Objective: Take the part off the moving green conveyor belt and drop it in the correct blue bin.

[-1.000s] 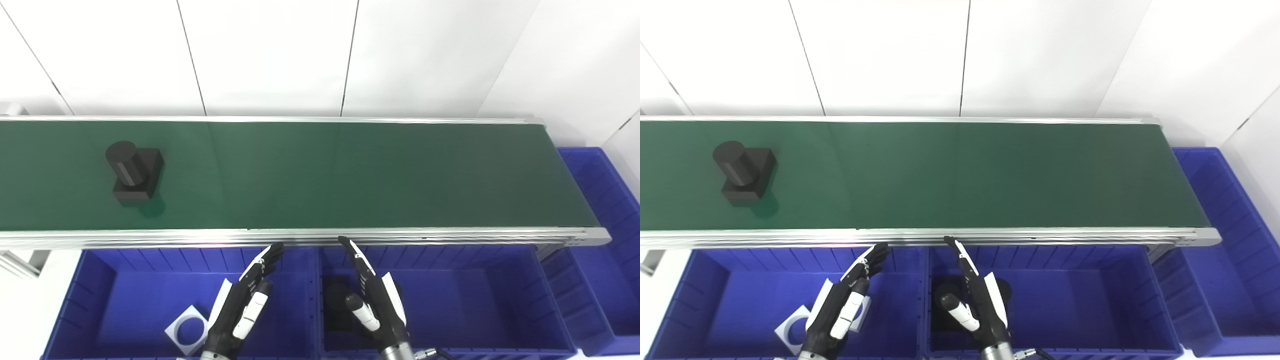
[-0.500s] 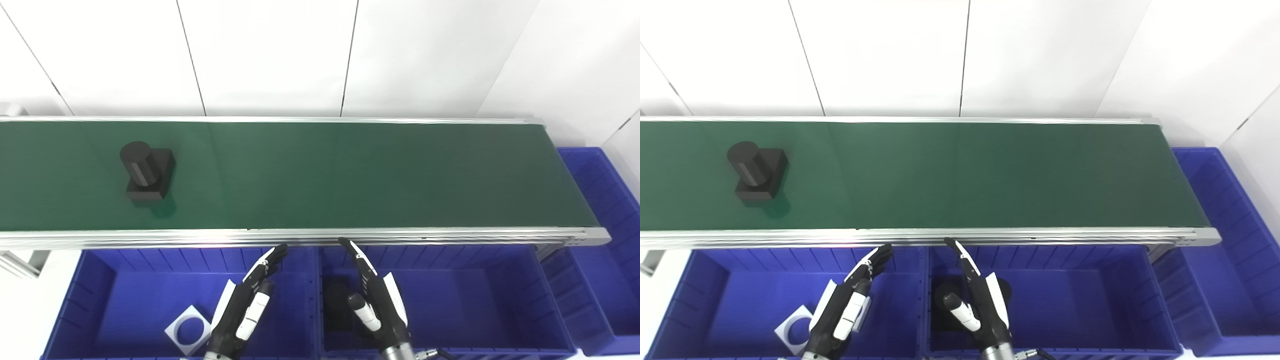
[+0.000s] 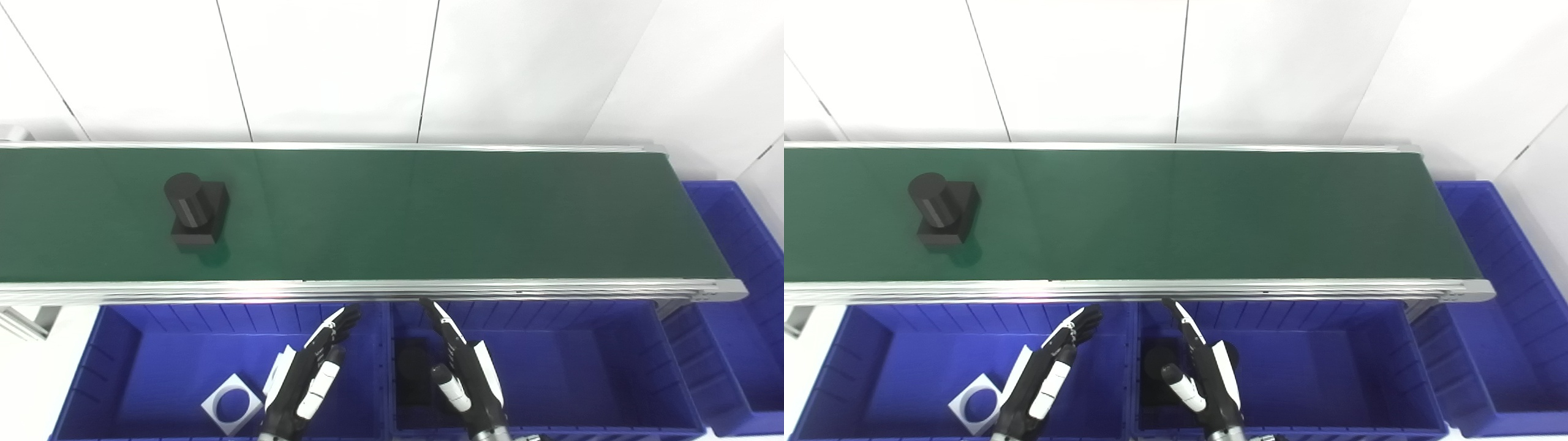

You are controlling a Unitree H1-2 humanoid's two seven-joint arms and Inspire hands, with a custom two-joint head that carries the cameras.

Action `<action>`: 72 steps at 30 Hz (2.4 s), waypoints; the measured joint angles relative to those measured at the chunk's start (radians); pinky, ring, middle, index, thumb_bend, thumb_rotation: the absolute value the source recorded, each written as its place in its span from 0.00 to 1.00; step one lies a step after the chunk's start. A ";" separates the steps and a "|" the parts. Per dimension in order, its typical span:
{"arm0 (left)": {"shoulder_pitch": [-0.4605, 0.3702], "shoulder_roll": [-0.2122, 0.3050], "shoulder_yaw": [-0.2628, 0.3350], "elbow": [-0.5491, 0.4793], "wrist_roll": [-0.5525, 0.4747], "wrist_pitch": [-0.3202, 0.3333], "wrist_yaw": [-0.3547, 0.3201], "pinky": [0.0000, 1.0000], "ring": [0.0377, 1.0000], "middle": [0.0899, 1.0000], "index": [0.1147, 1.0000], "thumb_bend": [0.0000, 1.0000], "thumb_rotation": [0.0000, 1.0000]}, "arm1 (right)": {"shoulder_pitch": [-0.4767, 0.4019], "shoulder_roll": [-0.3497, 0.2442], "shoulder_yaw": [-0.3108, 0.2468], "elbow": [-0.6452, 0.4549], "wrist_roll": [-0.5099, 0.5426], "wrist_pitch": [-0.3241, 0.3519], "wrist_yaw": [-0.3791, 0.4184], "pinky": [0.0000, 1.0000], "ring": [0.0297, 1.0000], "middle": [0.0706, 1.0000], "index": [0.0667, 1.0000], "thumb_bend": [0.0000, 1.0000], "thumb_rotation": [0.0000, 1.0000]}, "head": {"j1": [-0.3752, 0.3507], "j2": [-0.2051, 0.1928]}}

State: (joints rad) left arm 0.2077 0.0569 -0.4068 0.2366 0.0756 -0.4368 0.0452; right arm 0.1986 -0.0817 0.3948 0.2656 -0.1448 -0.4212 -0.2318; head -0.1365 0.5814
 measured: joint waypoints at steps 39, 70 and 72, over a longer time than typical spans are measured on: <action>-0.115 0.040 -0.206 0.153 0.086 0.000 0.289 0.80 0.82 0.81 0.79 0.62 0.90 | -0.044 -0.037 0.013 0.110 0.011 0.000 -0.010 0.97 0.97 0.95 0.92 0.96 1.00 | 0.167 -0.149; -0.168 0.028 -0.264 0.240 0.076 0.000 0.348 0.76 0.81 0.81 0.78 0.68 0.89 | -0.101 -0.061 -0.082 -0.309 0.056 -0.013 0.077 0.79 0.85 0.89 0.90 1.00 0.97 | 0.181 -0.170; -0.174 0.026 -0.267 0.241 0.076 0.000 0.350 0.76 0.81 0.81 0.78 0.69 0.90 | -0.146 -0.069 -0.100 -0.283 0.052 -0.013 0.083 0.80 0.85 0.89 0.90 1.00 0.95 | 0.181 -0.170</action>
State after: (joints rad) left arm 0.0338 0.0826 -0.6742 0.4773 0.1517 -0.4370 0.3948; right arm 0.0527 -0.1503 0.2948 -0.0179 -0.0924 -0.4339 -0.1488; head 0.0445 0.4111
